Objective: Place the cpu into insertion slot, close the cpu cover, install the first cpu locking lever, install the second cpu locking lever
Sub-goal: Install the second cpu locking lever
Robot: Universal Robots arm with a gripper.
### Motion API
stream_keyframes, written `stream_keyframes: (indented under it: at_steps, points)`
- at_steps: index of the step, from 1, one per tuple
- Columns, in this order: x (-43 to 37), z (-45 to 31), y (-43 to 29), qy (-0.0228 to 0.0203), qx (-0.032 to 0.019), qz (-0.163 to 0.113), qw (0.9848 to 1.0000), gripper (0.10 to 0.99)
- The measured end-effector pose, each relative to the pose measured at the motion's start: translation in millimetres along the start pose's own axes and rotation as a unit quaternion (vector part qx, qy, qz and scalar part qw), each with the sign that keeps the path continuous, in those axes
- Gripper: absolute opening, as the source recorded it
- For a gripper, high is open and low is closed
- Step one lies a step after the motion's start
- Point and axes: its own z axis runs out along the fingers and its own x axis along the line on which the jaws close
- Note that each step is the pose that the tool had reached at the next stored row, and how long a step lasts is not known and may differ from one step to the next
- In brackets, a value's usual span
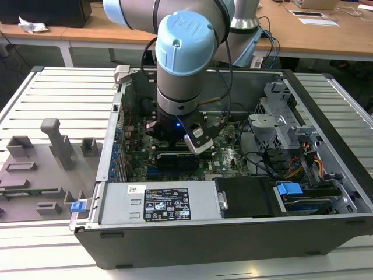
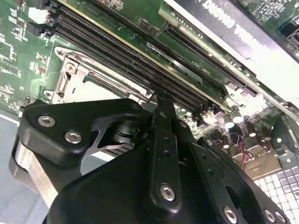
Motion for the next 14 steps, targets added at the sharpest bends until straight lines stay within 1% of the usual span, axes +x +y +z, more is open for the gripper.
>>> stream_keyframes:
  at_steps: [3,4,5,8,14]
  points:
    - [0.1,2.1,-0.2,-0.0001,-0.0031,0.0,1.0,0.11]
    - [0.4,4.0,0.2,-0.0003,-0.0064,0.0,1.0,0.11]
    - [1.7,5.4,0.5,-0.0004,-0.0077,0.0,1.0,0.11]
    - [2.9,6.7,1.4,-0.0004,-0.0081,0.0,1.0,0.11]
    - [5.8,11.3,5.8,-0.0005,-0.0091,0.0,1.0,0.11]
